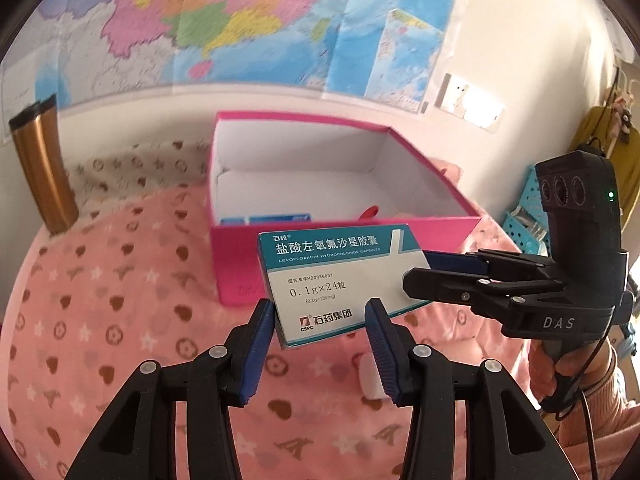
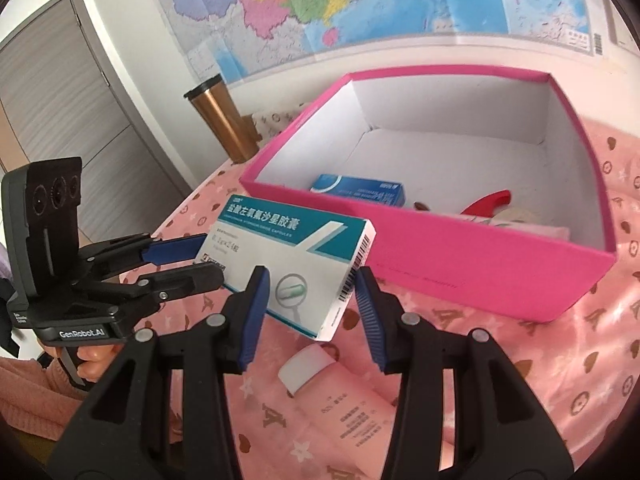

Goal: Organize rigid objects
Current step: 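Lift the medicine box with the left gripper over the magenta box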

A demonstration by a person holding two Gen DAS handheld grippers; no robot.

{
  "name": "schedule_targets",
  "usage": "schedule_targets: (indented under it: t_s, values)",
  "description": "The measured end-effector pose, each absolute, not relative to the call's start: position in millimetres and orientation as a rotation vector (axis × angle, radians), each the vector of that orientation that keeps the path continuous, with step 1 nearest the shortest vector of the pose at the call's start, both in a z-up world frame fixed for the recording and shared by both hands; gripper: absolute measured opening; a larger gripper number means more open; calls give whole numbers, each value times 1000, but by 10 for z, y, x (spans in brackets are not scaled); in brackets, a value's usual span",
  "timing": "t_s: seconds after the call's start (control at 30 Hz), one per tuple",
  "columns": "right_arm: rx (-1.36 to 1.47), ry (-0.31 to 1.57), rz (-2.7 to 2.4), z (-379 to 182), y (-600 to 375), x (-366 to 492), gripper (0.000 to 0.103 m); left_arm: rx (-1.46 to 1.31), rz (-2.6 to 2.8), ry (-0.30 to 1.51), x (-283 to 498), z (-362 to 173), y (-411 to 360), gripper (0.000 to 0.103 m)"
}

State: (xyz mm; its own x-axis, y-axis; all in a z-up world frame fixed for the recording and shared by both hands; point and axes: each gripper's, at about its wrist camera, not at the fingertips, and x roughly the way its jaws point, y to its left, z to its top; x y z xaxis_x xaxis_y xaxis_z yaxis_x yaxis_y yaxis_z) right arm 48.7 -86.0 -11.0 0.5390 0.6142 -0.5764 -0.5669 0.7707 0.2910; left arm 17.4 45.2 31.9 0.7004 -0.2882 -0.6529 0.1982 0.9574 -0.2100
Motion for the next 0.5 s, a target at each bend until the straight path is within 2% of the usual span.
schedule_targets:
  t_s: [0.5]
  values:
    - [65,623,666,282,-990,586,47,-67,-303,672,379,667,334,47]
